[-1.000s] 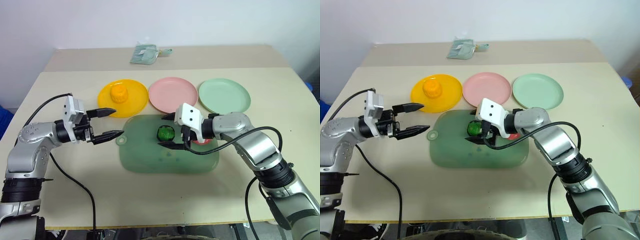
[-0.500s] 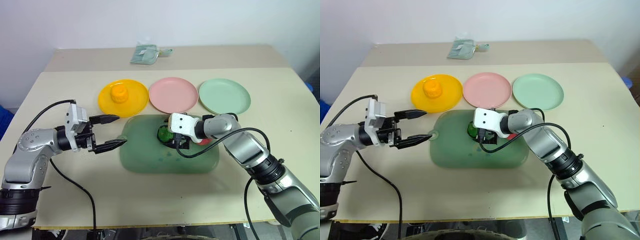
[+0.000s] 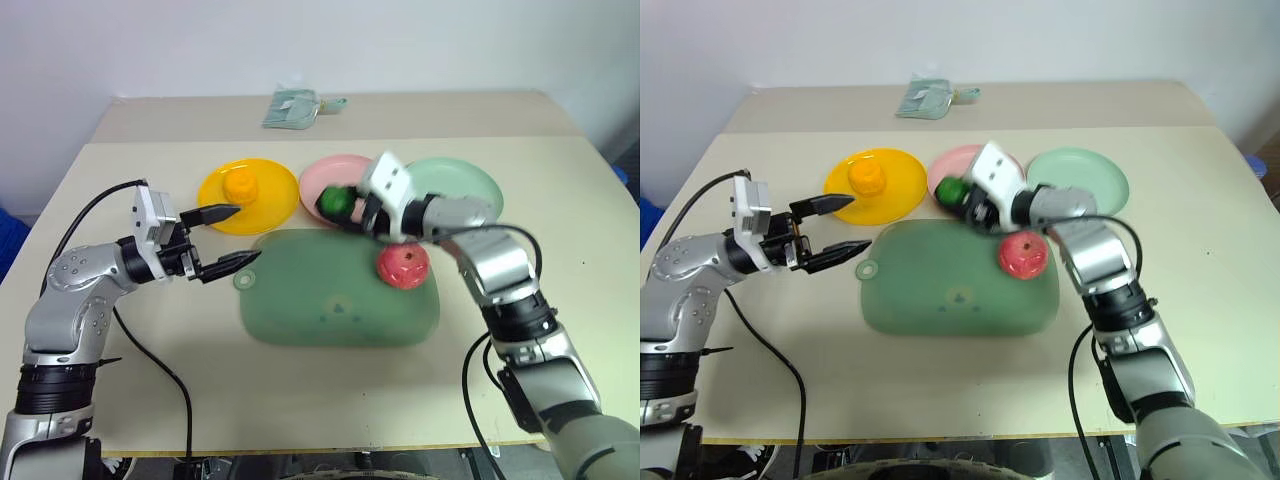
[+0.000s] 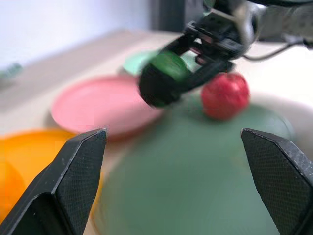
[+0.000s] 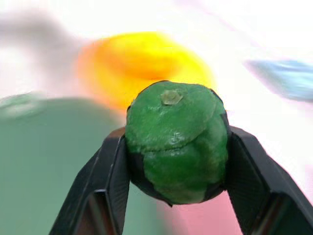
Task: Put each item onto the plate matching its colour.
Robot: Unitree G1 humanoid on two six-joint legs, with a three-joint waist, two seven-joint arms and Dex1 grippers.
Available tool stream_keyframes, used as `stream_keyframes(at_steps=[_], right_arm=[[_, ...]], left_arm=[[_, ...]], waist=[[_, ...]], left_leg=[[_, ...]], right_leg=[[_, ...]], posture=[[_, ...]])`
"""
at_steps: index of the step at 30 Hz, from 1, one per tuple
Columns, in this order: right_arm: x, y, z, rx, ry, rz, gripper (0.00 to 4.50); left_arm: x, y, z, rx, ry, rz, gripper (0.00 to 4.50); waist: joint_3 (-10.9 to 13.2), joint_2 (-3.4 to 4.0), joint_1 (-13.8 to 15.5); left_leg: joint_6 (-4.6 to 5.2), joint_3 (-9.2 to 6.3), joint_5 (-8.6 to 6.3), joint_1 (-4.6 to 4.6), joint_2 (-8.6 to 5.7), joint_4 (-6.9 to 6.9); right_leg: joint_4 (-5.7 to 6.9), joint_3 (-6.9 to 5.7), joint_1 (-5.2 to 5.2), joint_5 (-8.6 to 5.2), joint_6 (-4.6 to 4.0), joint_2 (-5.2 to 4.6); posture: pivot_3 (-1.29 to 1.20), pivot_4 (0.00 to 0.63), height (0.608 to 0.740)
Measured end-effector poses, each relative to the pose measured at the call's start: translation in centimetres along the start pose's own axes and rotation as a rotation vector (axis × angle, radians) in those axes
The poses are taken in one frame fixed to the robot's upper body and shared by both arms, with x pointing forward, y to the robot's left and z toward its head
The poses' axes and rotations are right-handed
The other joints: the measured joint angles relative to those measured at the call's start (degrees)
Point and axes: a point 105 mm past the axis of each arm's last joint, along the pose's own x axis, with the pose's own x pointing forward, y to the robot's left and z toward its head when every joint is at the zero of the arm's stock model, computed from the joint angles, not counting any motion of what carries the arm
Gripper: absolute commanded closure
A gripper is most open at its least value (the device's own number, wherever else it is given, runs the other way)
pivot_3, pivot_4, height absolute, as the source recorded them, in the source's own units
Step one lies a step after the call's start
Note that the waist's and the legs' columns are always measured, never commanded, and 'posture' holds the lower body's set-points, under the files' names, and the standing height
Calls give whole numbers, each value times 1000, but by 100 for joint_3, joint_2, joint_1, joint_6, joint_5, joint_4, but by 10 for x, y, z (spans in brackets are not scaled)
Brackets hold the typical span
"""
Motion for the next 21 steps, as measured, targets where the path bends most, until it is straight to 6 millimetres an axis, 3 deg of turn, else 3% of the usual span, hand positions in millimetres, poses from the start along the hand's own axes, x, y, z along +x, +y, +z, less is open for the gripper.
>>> stream_keyframes(at_steps=[3, 6, 10, 13, 14, 15, 21], right_arm=[[-8, -51, -11, 14, 40, -253, 1888], [-21, -81, -42, -11, 156, -425, 1888], [-30, -89, -71, 9, 241, -469, 1888], [-34, -83, -85, 41, 264, -430, 993], [-35, -82, -87, 69, 257, -426, 494], [-36, -82, -86, 91, 244, -422, 51], [-40, -80, -32, 139, 4, -315, 51]], left_arm=[[4, -1, -1, -18, -13, 5, 0], [8, -3, -4, -20, -8, 3, 0], [10, -6, -6, -31, -6, -6, 0], [12, -13, -9, -39, 5, -34, 0], [12, -13, -10, -42, 8, -37, 0], [12, -14, -10, -42, 10, -40, 0], [1, -22, -5, -142, 47, -113, 0]], waist=[[0, 0, -6], [0, 0, -14], [1, 2, -37], [1, 2, -39], [2, 4, -34], [3, 6, -31], [6, 9, -27]], left_leg=[[-1, 2, 0, 0, 0, -4], [-1, 5, 1, -1, 0, -6], [0, 7, 2, -1, 2, -7], [0, 7, 1, -1, 2, -7], [0, 7, 2, -1, 2, -6], [1, 7, 2, -1, 2, -5], [3, 6, 0, -2, 3, -6]], right_leg=[[-1, 1, -1, 0, -1, 0], [-1, 2, -2, -1, -1, 0], [-1, 3, -3, -1, -1, 1], [-1, 4, -2, -1, -1, 1], [0, 4, -2, -1, -1, 1], [1, 4, -2, -1, -1, 1], [-3, 4, -3, -1, -1, 2]], posture=[[0, 150, 729], [0, 150, 729], [0, 150, 729], [0, 150, 729], [0, 150, 729], [0, 150, 729], [0, 150, 729]])
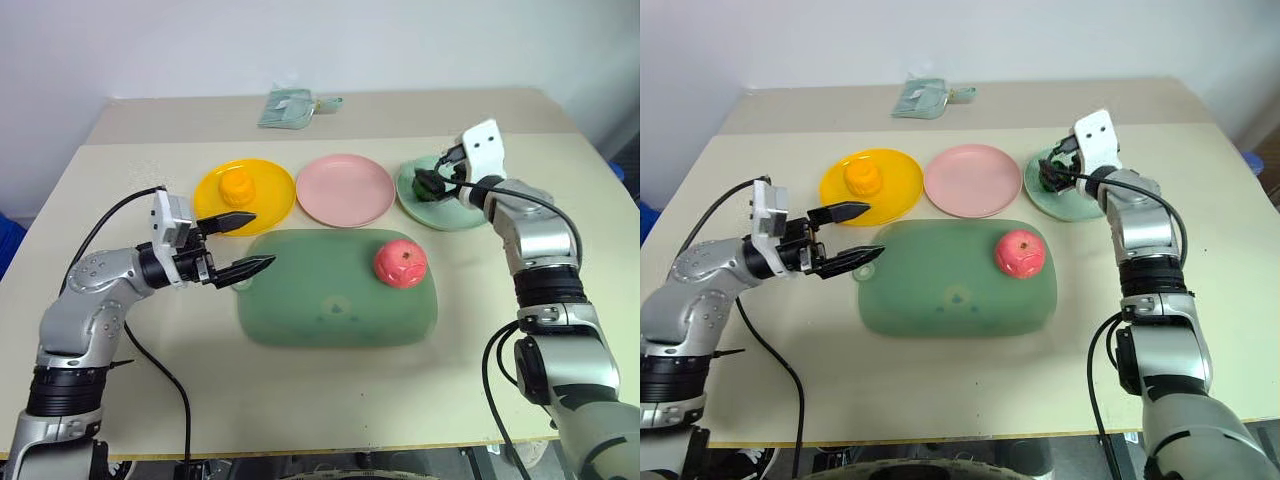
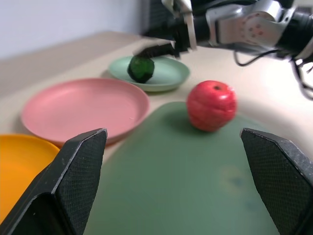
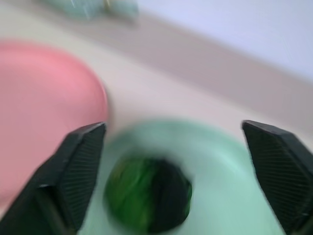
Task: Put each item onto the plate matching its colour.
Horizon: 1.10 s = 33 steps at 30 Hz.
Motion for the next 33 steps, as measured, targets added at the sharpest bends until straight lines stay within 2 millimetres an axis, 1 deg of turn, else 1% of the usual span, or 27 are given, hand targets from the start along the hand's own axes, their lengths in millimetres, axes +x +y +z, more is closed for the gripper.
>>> stream_keyframes(at_steps=[2, 3, 4, 5, 6, 7, 9, 11, 14, 17, 19, 22, 25, 26, 28, 29, 30, 31, 33], right_arm=[[-11, 16, 33, 54, -118, 148, 51], [-24, 30, 48, 48, -158, 262, 51], [-38, 46, 53, 33, -159, 381, 51], [-53, 62, 50, 27, -127, 503, 51], [-58, 69, 46, 28, -100, 550, 51], [-66, 78, 34, 36, -43, 612, 51], [-75, 88, 14, 47, 46, 678, 51], [-82, 95, 2, 37, 107, 726, 51], [-87, 98, -13, -42, 185, 743, 51], [-91, 94, -42, -145, 293, 723, 51], [-91, 91, -56, -177, 336, 712, 51], [-91, 86, -56, -247, 338, 705, 51], [-90, 85, -57, -248, 341, 708, 817], [-88, 87, -56, -223, 333, 706, 1042], [-81, 96, -52, -139, 290, 710, 1102], [-77, 101, -45, -84, 246, 714, 1102], [-69, 104, -33, -37, 184, 703, 1102], [-59, 105, -17, -1, 114, 680, 1102], [-40, 96, 20, 27, -23, 595, 1102]], left_arm=[[-3, -5, 4, -24, 5, -30, 0], [-3, -8, 6, -38, 6, -51, 0], [-5, -11, 6, -49, 16, -66, 0], [-8, -11, 6, -59, 30, -66, 0], [-9, -11, 5, -61, 35, -66, 0], [-10, -11, 5, -59, 37, -68, 0], [-11, -9, 4, -44, 39, -63, 0], [-14, -5, 0, -40, 47, -46, 0], [-12, -6, -3, -35, 54, -52, 0], [-11, -7, -5, -31, 58, -53, 0], [-12, -7, -7, -31, 65, -49, 0], [-12, -6, -7, -13, 72, -46, 0], [-12, -6, -7, -1, 77, -43, 0], [-12, -5, -8, 1, 79, -40, 0], [-12, -4, -7, 11, 71, -31, 0], [-11, -2, -7, 18, 63, -15, 0], [-11, 2, -8, 24, 53, 7, 0], [-10, 6, -7, 28, 41, 28, 0], [-9, 12, -4, 57, 20, 67, 0]], waist=[[2, 3, 5], [1, 3, 26], [0, 0, 48], [-1, -2, 56], [-1, -2, 62], [-1, -2, 64], [-1, -1, 59], [0, 0, 54], [-1, -1, 39], [-1, -1, 38], [0, 0, 38], [-1, -2, 39], [-2, -3, 44], [-2, -3, 41], [-1, -2, 35], [0, 1, 24], [2, 3, 6], [2, 4, 1], [2, 3, 18]], left_leg=[[3, -1, -2, 1, 2, -1], [13, -5, -8, 0, 3, -2], [28, -13, -17, 1, 4, -1], [43, -16, -26, 5, 4, 2], [46, -16, -28, 5, 2, 5], [47, -14, -29, 5, 1, 12], [49, -10, -28, 5, 0, 17], [49, -10, -27, 4, 1, 14], [49, -10, -28, 3, 1, 6], [49, -9, -27, 1, 1, 2], [48, -8, -27, 1, 1, 4], [47, -9, -26, 4, 2, 6], [47, -9, -26, 4, 2, 7], [47, -9, -26, 5, 2, 7], [47, -10, -26, 4, 2, 5], [47, -9, -26, 3, 2, 3], [45, -9, -25, 3, 2, 3], [42, -7, -24, 2, 2, 5], [37, -7, -20, 2, 1, 4]], right_leg=[[0, 0, 1, 0, 0, 0], [-3, -2, 3, 0, 0, 1], [-8, -4, 10, -1, -1, 1], [-14, -4, 19, -1, 0, 2], [-17, -3, 23, -1, 0, 1], [-18, -2, 26, 0, 0, -2], [-17, 0, 25, 0, -1, -5], [-17, 0, 21, 0, 0, -6], [-18, 0, 16, -1, 0, -5], [-24, 0, 16, 0, 0, -5], [-23, 0, 16, 0, 0, -5], [-23, 0, 20, 0, 0, -5], [-23, 0, 22, 0, 0, -5], [-23, 0, 22, 0, 0, -5], [-22, 0, 19, 0, 0, -5], [-22, 0, 16, 0, 0, -5], [-19, 1, 14, 0, 1, -4], [-13, 3, 10, 1, 1, -4], [-10, 3, 9, 1, 1, -2]], posture=[[0, 150, 729], [0, 150, 729], [0, 150, 729], [0, 150, 729], [0, 150, 729], [0, 150, 729], [0, 150, 729], [0, 150, 729], [0, 150, 729], [0, 150, 729], [0, 150, 729], [0, 150, 729], [0, 150, 729], [0, 150, 729], [0, 150, 729], [0, 150, 729], [0, 150, 729], [0, 150, 729], [0, 150, 729]])
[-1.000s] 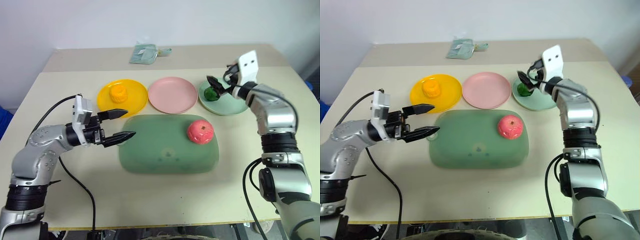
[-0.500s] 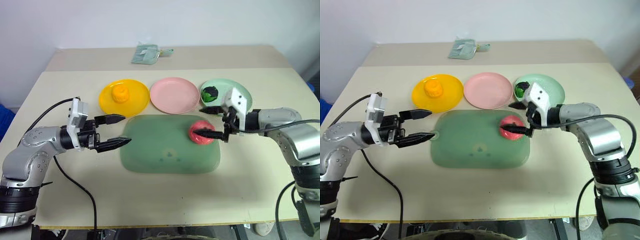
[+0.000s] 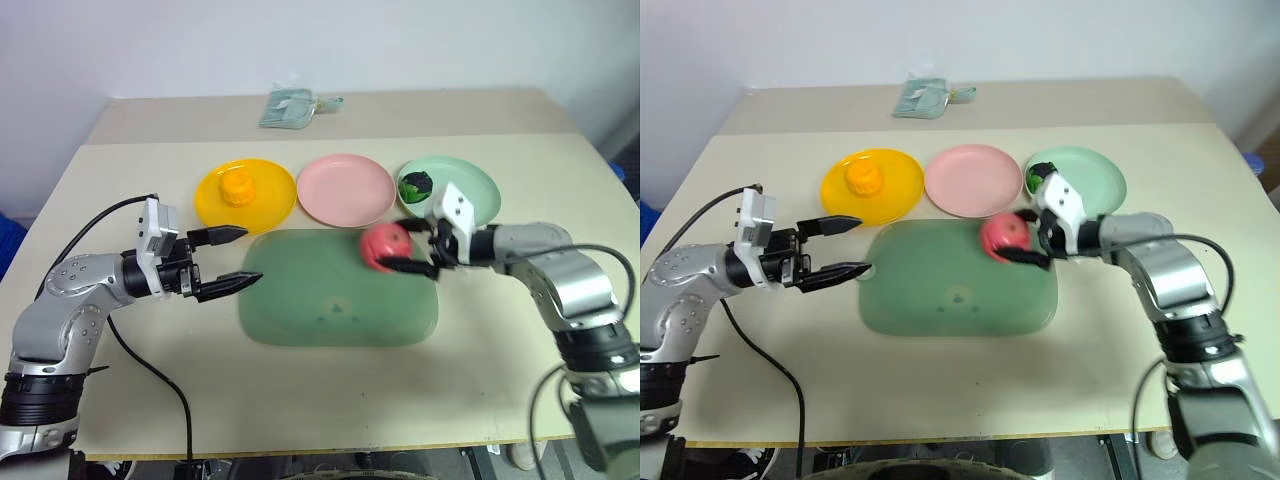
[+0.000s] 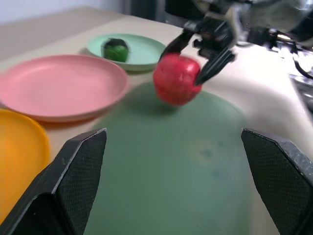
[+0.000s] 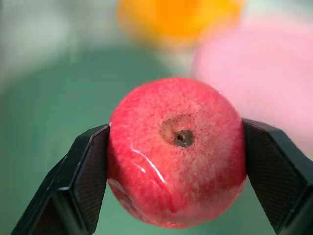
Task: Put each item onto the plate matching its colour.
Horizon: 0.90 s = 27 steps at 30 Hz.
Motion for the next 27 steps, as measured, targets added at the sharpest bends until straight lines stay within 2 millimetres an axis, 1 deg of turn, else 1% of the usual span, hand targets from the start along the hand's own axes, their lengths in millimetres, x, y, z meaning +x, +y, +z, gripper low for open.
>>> stream_keyframes(at_steps=[1, 2, 3, 4, 5, 6, 7, 9, 10, 11, 12, 13, 15, 17, 19, 20, 21, 23, 24, 25, 26, 27], right_arm=[[5, -11, 20, -25, -69, -62, 1102], [10, -19, 32, -51, -106, -111, 1102], [17, -26, 39, -81, -126, -160, 1102], [24, -31, 37, -109, -118, -196, 1102], [33, -36, 29, -150, -85, -238, 1102], [44, -40, 14, -178, -34, -283, 1102], [57, -42, -10, -171, 34, -320, 1102], [66, -41, -38, -160, 107, -335, 1102], [68, -40, -45, -167, 127, -332, 1102], [69, -40, -48, -173, 131, -329, 602], [68, -41, -48, -173, 126, -330, 78], [67, -43, -45, -160, 106, -333, 36], [62, -47, -39, -155, 75, -350, 36], [60, -49, -35, -167, 58, -348, 36], [53, -54, -30, -95, 4, -360, 36], [47, -60, -22, -13, -51, -364, 36], [42, -63, -16, 22, -82, -364, 36], [26, -70, 8, 33, -176, -355, 36], [17, -70, 20, 25, -216, -332, 36], [9, -66, 27, 14, -238, -296, 36], [-2, -58, 32, 1, -254, -238, 36], [-15, -41, 30, -23, -236, -143, 36]], left_arm=[[2, 4, 2, 15, -15, 24, 0], [1, 7, 2, 25, -14, 40, 0], [1, 10, 2, 32, -11, 56, 0], [0, 12, 0, 41, -4, 70, 0], [-1, 14, -2, 46, 2, 83, 0], [-2, 17, -4, 48, 11, 101, 0], [-4, 22, -7, 54, 19, 125, 0], [-5, 27, -7, 55, 18, 160, 0], [-6, 30, -5, 58, 13, 176, 0], [-8, 32, -2, 62, 3, 197, 0], [-10, 34, 0, 65, -6, 212, 0], [-12, 31, 4, 63, -23, 214, 0], [-9, 22, 4, 57, -39, 188, 0], [-7, 15, -1, 43, -42, 176, 0], [-6, 12, -4, 35, -37, 170, 0], [-6, 9, -3, 33, -37, 158, 0], [-6, 8, -3, 28, -38, 151, 0], [-4, 3, -2, 18, -37, 123, 0], [-3, 1, -1, 15, -36, 103, 0], [-2, -1, -1, 11, -33, 89, 0], [-2, -2, 0, 11, -33, 75, 0], [-1, -3, 1, 15, -34, 61, 0]], waist=[[-1, -1, 4], [-4, -7, 11], [-5, -9, 17], [-6, -11, 17], [-7, -12, 12], [-8, -12, 3], [-6, -10, 1], [-3, -8, 9], [-1, -6, 10], [-1, -5, 2], [-1, -5, -8], [-1, -5, -14], [-1, -5, -17], [-1, -5, -17], [-1, -4, -14], [-1, -4, 3], [0, -4, 5], [0, -4, 14], [0, -4, 13], [0, -4, 17], [-1, -5, 17], [-2, -6, 57]], left_leg=[[-26, 0, 15, 0, -1, -1], [-27, -1, 16, 1, -1, -2], [-30, -2, 17, 1, -2, -3], [-31, -1, 18, 2, -4, -3], [-31, 0, 18, 2, -5, -3], [-32, 1, 19, 2, -6, -3], [-34, 3, 21, -1, -8, -3], [-36, 2, 22, -6, -8, -4], [-36, 3, 22, -9, -8, -4], [-36, 3, 22, -11, -8, -4], [-36, 3, 22, -11, -8, -4], [-36, 3, 22, -11, -7, -5], [-36, 3, 22, -9, -7, -5], [-37, 3, 22, -3, -5, -5], [-36, 2, 23, -3, -4, -5], [-36, 0, 22, -3, -4, -4], [-35, 1, 22, -3, -5, -3], [-33, 0, 20, -3, -5, -3], [-31, 0, 20, -3, -5, -4], [-28, 0, 18, -3, -5, -6], [-24, 0, 15, -3, -4, -7], [-18, -5, 11, -5, -4, -10]], right_leg=[[0, 0, -1, 0, 0, 0], [0, -1, 0, 0, 0, 0], [0, -1, 0, 0, 0, 1], [0, -1, 0, 0, 0, 1], [-1, -1, -1, 0, 0, 0], [0, 0, -2, 0, 0, 0], [4, 2, -6, 0, 0, -1], [7, 2, -11, 0, 0, -1], [8, 2, -15, 0, 0, -1], [8, 3, -17, 0, 0, -1], [8, 3, -17, 0, 0, 0], [7, 3, -16, 0, 0, 0], [8, 4, -14, 0, 0, 0], [10, 4, -10, 0, 0, 2], [14, 4, -11, 0, 0, 4], [15, 3, -10, 0, 0, 4], [15, 3, -9, 0, 0, 3], [12, 3, -8, 0, 0, 3], [8, 3, -7, 0, 0, 2], [7, 3, -7, 0, -1, 2], [6, 3, -6, 0, -1, 2], [-1, 1, -4, -1, -1, 3]], posture=[[0, 150, 729], [0, 150, 729], [0, 150, 729], [0, 150, 729], [0, 150, 729], [0, 150, 729], [0, 150, 729], [0, 150, 729], [0, 150, 729], [0, 150, 729], [0, 150, 729], [0, 150, 729], [0, 150, 729], [0, 150, 729], [0, 150, 729], [0, 150, 729], [0, 150, 729], [0, 150, 729], [0, 150, 729], [0, 150, 729], [0, 150, 729], [0, 150, 729]])
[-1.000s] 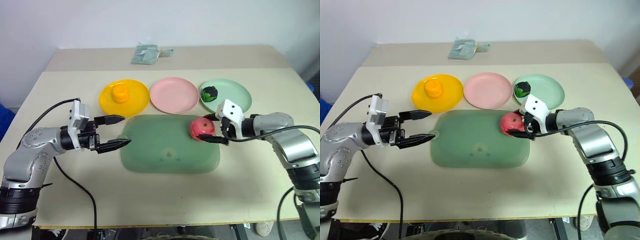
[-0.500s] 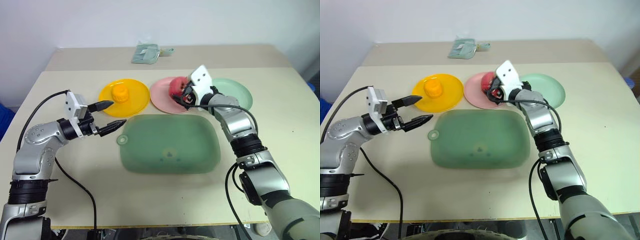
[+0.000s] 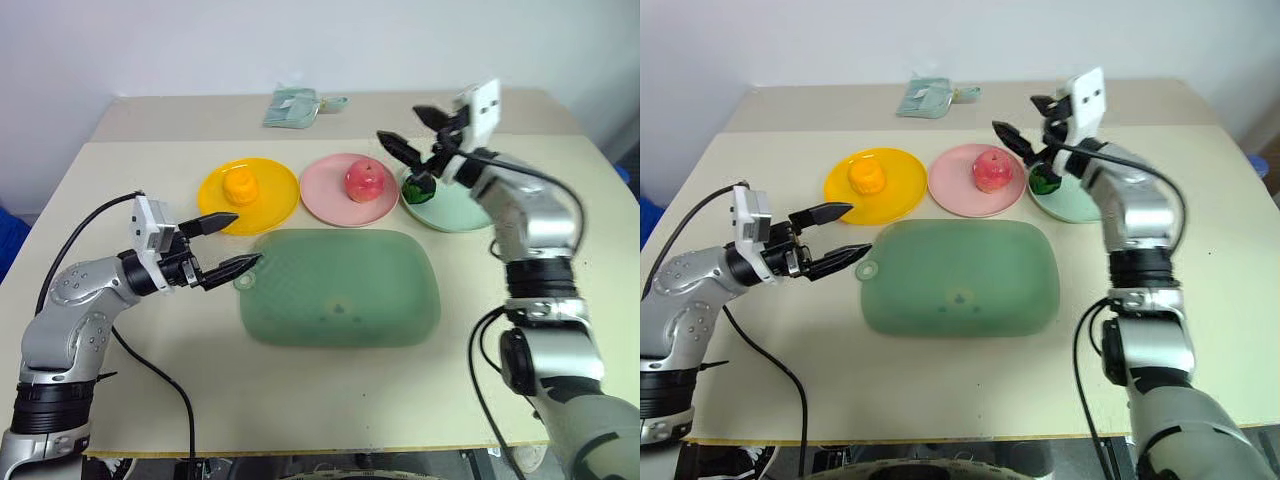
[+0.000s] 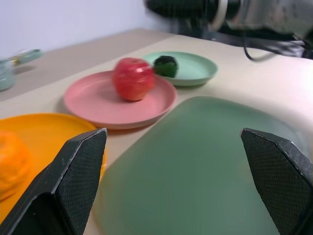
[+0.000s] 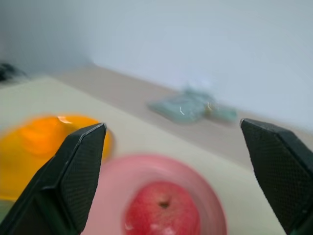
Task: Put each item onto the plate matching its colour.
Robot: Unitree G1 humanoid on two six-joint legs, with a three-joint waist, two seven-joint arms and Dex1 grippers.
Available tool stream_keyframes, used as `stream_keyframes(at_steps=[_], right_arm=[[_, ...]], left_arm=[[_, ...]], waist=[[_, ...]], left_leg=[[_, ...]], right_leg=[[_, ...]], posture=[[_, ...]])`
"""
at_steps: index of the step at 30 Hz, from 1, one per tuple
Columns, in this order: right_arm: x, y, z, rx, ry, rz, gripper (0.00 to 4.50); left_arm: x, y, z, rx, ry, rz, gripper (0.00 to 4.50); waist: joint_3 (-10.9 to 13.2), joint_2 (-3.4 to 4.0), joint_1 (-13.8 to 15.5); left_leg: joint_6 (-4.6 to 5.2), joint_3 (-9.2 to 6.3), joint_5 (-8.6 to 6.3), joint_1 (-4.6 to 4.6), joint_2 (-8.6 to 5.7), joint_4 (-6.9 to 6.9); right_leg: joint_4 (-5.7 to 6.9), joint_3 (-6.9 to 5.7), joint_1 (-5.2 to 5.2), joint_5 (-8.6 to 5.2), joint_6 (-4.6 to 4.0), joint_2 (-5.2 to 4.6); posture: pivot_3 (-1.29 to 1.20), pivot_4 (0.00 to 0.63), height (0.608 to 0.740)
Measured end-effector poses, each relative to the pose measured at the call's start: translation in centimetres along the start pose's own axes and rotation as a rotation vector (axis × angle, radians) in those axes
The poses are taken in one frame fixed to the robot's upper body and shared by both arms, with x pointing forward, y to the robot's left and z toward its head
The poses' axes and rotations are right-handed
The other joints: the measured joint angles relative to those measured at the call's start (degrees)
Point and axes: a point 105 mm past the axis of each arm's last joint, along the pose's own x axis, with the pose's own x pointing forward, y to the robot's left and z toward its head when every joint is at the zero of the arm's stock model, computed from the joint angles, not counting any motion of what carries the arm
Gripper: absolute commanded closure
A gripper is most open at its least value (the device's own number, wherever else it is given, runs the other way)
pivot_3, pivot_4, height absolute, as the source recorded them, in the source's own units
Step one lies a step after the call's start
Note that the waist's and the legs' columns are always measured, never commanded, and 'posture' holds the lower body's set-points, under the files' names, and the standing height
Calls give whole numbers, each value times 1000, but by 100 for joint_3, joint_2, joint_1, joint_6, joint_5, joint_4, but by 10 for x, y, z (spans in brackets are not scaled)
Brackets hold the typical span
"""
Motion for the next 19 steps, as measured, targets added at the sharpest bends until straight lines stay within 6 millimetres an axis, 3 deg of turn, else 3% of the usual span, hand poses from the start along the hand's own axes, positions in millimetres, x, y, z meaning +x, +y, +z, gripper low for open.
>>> stream_keyframes(at_steps=[3, 5, 11, 19], right_arm=[[-31, 44, -27, 2, 127, 226, 36], [-38, 56, -39, 47, 161, 272, 36], [-41, 60, -11, -13, 148, 285, 36], [-43, 62, -16, 4, 177, 292, 36]], left_arm=[[-2, 3, -2, -10, 6, -7, 0], [-1, 2, -6, -20, 16, -24, 0], [4, -5, -13, -29, 41, -83, 0], [6, 0, -15, -18, 22, -59, 0]], waist=[[0, 1, 15], [3, 6, -53], [2, 6, -36], [2, 6, 50]], left_leg=[[28, 6, -17, 3, 2, 6], [27, 10, -16, 5, 2, 18], [24, 5, -15, 10, 4, 7], [30, 7, -18, 5, 1, 12]], right_leg=[[-5, 4, 6, 0, 1, 0], [6, 8, 7, 1, 2, -3], [5, 11, 2, 1, -1, 0], [-6, 12, 5, 2, 1, -5]], posture=[[0, 150, 729], [0, 150, 729], [0, 150, 729], [0, 150, 729]])
